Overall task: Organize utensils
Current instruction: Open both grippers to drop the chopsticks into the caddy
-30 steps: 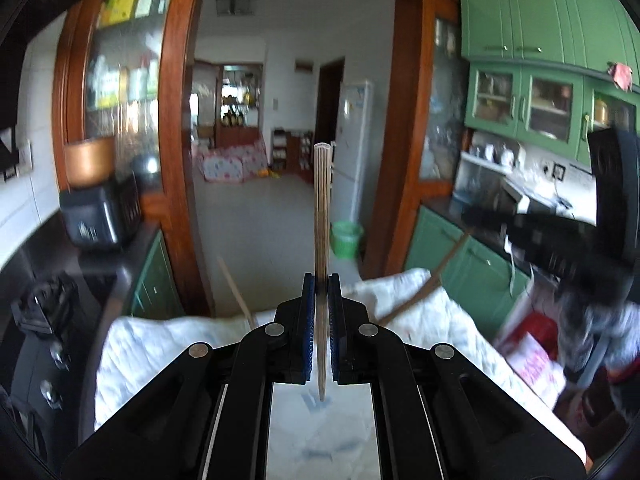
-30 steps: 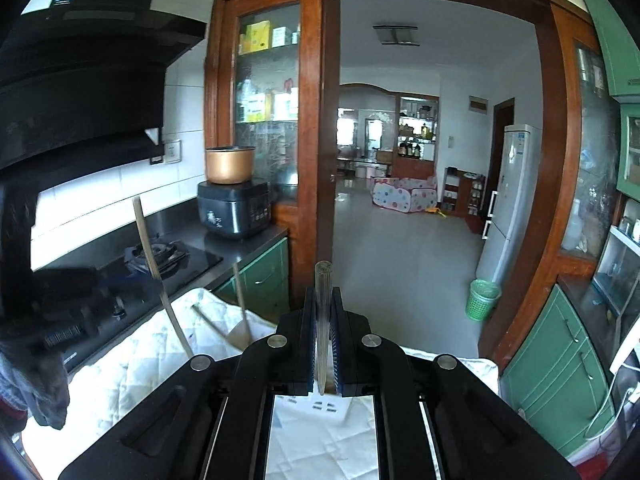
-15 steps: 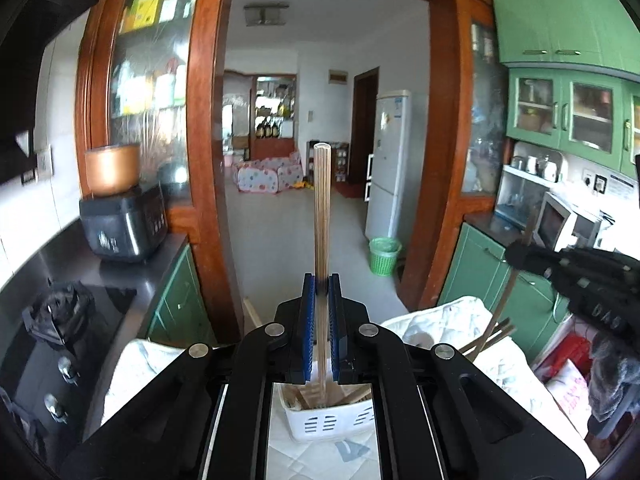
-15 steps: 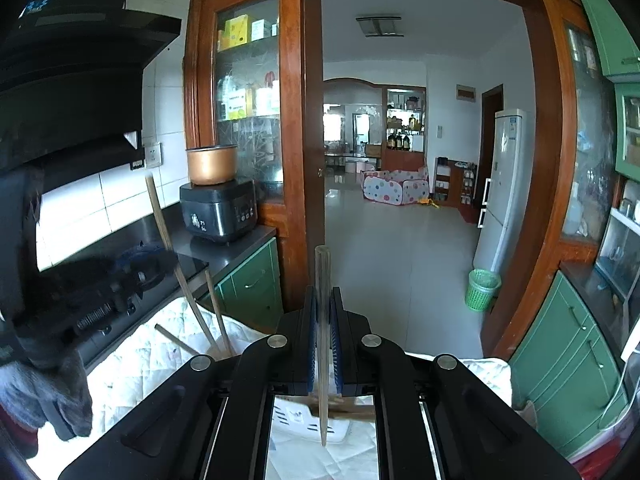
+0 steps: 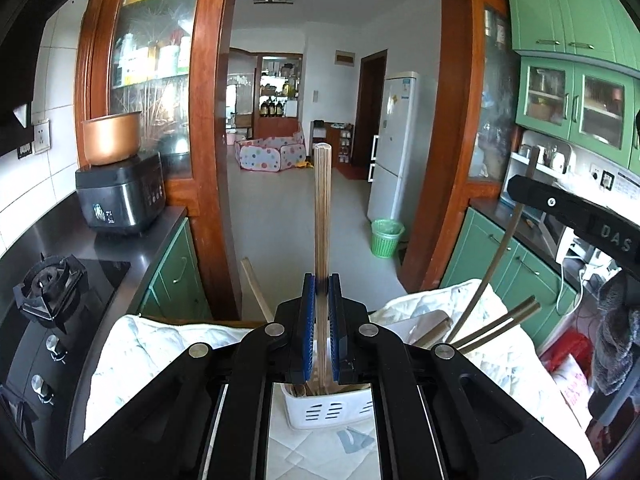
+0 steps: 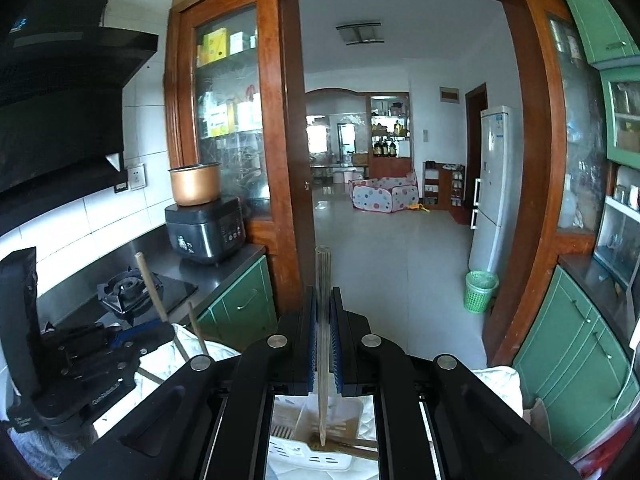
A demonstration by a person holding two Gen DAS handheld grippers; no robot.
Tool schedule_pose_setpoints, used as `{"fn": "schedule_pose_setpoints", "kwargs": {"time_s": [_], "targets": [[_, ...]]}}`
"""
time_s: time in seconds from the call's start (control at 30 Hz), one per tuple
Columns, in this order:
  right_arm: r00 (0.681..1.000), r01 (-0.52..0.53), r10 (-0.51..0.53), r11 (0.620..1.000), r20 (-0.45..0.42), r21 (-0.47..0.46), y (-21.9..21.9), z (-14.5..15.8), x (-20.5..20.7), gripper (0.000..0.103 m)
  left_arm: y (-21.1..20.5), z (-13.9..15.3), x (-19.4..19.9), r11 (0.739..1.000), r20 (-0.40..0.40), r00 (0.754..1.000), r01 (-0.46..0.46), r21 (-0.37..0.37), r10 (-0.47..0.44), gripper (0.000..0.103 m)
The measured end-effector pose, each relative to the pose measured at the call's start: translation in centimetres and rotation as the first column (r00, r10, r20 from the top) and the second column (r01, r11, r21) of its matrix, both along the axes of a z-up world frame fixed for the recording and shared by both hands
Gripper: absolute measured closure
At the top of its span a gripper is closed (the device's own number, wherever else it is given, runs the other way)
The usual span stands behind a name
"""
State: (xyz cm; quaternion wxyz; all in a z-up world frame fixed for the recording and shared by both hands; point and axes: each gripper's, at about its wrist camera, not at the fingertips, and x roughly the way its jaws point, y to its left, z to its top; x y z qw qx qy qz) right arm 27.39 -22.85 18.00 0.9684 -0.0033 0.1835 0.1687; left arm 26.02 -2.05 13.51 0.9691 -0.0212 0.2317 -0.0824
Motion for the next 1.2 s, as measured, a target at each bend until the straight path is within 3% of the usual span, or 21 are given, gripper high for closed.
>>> {"fn": "schedule_pose_setpoints", "kwargs": {"time_s": [0.3, 0.53, 0.73, 0.8, 0.87, 0.97, 1.2], "targets": [[0.997, -0.013, 0.01, 0.999, -0.081, -0.036, 0.8, -3.3, 0.9, 0.096, 0.1, -1.2, 0.4, 1.0, -0.037, 0.999, 0.011, -0.004, -0.011, 0.097], [0.993, -0.023, 0.016, 0.998, -0.117, -0.053, 1.3, -4.1, 0.5, 0.095, 0.1, -1.1, -0.2, 1.0, -0.035, 0.999, 0.013, -0.008, -0.013, 0.095], [0.993, -0.025, 0.016, 0.997, -0.116, -0.077, 1.1, -4.3, -0.9, 0.085, 0.1, -0.4, -1.3, 1.0, -0.019, 1.0, 0.014, -0.005, -0.015, 0.094], [0.994, -0.025, 0.016, 0.996, -0.112, -0.085, 1.0, -4.3, -1.7, 0.08, 0.2, -0.1, -1.7, 1.0, -0.017, 1.0, 0.01, -0.007, -0.01, 0.09], [0.994, -0.025, 0.015, 0.996, -0.106, -0.09, 0.9, -4.2, -2.6, 0.076, 0.2, 0.3, -2.6, 1.0, -0.003, 1.0, 0.003, -0.013, -0.003, 0.074], [0.995, -0.022, 0.013, 0.995, -0.099, -0.096, 0.7, -4.1, -3.9, 0.071, 0.1, 0.7, -3.7, 1.0, 0.012, 1.0, 0.007, -0.012, -0.007, 0.073], [0.996, 0.005, -0.018, 0.99, -0.089, -0.138, 0.2, -4.5, -7.8, 0.053, 0.2, 1.3, -6.9, 0.999, 0.033, 0.999, 0.012, -0.033, -0.01, 0.055]]}}
